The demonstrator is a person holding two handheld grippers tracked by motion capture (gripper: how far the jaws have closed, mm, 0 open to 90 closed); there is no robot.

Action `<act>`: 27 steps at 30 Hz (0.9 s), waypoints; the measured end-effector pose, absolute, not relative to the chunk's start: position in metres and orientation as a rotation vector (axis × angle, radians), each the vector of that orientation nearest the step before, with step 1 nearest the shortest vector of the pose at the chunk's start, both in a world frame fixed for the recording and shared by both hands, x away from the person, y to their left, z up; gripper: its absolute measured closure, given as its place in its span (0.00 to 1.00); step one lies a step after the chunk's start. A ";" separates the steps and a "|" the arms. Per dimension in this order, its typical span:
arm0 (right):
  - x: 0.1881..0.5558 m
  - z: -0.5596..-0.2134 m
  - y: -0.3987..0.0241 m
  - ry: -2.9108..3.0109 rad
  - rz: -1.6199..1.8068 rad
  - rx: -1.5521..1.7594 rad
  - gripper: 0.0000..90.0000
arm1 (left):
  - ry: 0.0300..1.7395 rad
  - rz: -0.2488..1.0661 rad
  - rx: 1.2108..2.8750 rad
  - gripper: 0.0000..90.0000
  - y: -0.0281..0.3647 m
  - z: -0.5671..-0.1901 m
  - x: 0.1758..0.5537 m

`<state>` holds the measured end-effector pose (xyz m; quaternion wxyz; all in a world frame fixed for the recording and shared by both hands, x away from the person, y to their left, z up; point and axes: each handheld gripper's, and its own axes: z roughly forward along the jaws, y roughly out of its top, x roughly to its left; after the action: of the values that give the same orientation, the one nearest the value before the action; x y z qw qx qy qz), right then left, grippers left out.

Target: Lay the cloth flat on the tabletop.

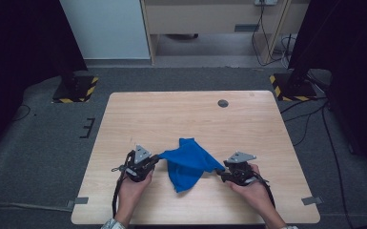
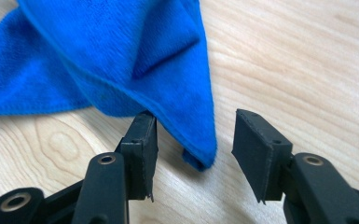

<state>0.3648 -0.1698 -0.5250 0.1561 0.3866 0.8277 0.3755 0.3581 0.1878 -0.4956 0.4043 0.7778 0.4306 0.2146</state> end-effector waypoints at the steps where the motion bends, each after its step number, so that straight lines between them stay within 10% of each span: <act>1: 0.365 -0.525 -0.170 2.371 1.074 1.110 0.56 | 1.093 0.541 1.958 0.98 0.188 -0.496 0.358; 18: 0.366 -0.528 -0.170 2.409 1.102 1.078 0.93 | 1.119 0.545 1.936 0.98 0.194 -0.496 0.359; 27: 0.361 -0.513 -0.180 2.342 1.174 1.120 0.96 | 1.084 0.516 1.949 0.97 0.188 -0.496 0.359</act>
<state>0.3606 -0.1802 -0.5132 0.1458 0.3888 0.8132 0.4078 0.3587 0.1875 -0.4964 0.4134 0.7752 0.4313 0.2052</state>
